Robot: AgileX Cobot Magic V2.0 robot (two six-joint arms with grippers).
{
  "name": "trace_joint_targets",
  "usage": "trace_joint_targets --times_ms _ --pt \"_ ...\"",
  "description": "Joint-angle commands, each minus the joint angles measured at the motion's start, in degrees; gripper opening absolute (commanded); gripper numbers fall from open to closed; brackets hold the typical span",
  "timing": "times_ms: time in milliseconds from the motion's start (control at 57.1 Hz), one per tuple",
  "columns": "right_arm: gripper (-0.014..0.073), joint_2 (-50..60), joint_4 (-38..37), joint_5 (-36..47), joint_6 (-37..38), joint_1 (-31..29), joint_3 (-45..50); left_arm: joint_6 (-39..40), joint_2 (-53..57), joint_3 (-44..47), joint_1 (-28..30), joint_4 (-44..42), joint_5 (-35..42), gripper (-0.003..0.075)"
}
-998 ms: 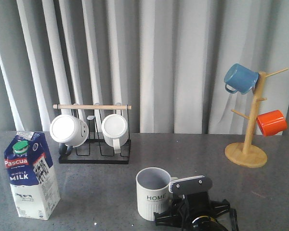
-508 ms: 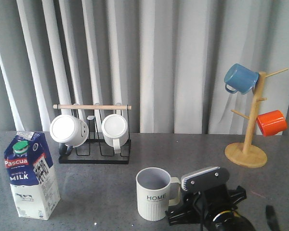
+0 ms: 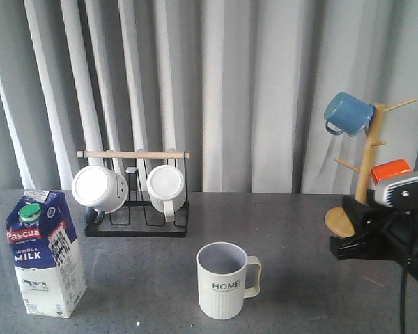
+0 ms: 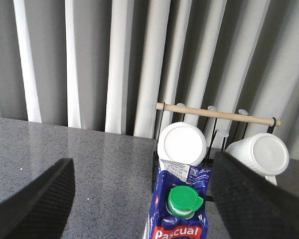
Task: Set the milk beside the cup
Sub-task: 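Release the mug and retract the right gripper away, then lower the left gripper onto the milk carton top and grasp it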
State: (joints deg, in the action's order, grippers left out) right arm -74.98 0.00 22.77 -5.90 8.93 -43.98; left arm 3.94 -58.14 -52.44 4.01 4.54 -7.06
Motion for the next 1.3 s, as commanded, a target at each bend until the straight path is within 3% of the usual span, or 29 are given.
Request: trace_joint_targets --times_ms 0,175,350,560,998,1278 --pt "0.0291 4.58 -7.49 0.89 8.88 -3.52 -1.3 0.17 0.78 -1.98 -0.12 0.46 4.05 0.0533" --pt "0.0291 9.05 -9.06 -3.55 12.29 -7.72 -1.3 0.17 0.78 -1.98 -0.12 0.46 4.05 0.0533" --pt "0.0262 13.56 -7.84 -4.43 12.58 -8.07 -1.3 0.17 0.78 -1.98 -0.12 0.46 4.05 0.0533" --pt "-0.0016 15.56 -6.24 -11.16 12.2 -7.9 -3.27 0.17 0.78 -1.98 -0.12 0.46 4.05 0.0533" --pt "-0.0008 12.41 -6.17 -10.85 12.25 -7.9 -3.33 0.17 0.78 -1.98 -0.12 0.46 4.05 0.0533" --pt "-0.0008 12.34 -6.17 -10.86 12.25 -7.9 -3.33 0.27 0.77 -1.98 -0.12 0.95 9.28 0.0533"
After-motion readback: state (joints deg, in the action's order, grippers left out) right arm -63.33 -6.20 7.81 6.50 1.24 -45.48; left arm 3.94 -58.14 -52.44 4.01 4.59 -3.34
